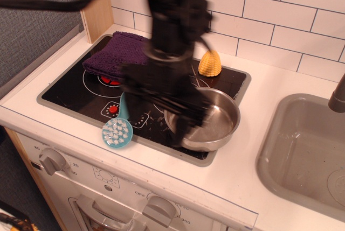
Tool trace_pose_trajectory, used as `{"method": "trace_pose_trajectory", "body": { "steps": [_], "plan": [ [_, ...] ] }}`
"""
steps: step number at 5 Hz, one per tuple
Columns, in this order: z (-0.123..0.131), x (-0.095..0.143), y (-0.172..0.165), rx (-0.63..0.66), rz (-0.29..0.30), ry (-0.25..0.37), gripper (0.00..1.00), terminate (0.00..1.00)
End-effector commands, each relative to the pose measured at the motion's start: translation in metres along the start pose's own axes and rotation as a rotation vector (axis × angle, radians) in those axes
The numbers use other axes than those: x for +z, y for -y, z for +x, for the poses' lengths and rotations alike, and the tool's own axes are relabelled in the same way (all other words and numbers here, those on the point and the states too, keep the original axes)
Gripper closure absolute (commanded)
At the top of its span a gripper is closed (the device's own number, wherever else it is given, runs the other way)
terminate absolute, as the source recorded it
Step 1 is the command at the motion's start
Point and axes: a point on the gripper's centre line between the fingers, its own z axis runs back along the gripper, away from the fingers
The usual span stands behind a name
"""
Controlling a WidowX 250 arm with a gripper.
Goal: Put the brush on top of the napkin.
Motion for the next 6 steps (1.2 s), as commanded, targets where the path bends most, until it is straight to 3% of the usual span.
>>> {"method": "trace_pose_trajectory", "body": {
  "steps": [1, 6],
  "plan": [
    [-0.009, -0.02, -0.042, 0.114, 0.0, -0.012, 0.0, 0.0],
    [0.001, -0.077, -0.065, 0.189, 0.015, -0.117, 0.0, 0.0]
  ]
}}
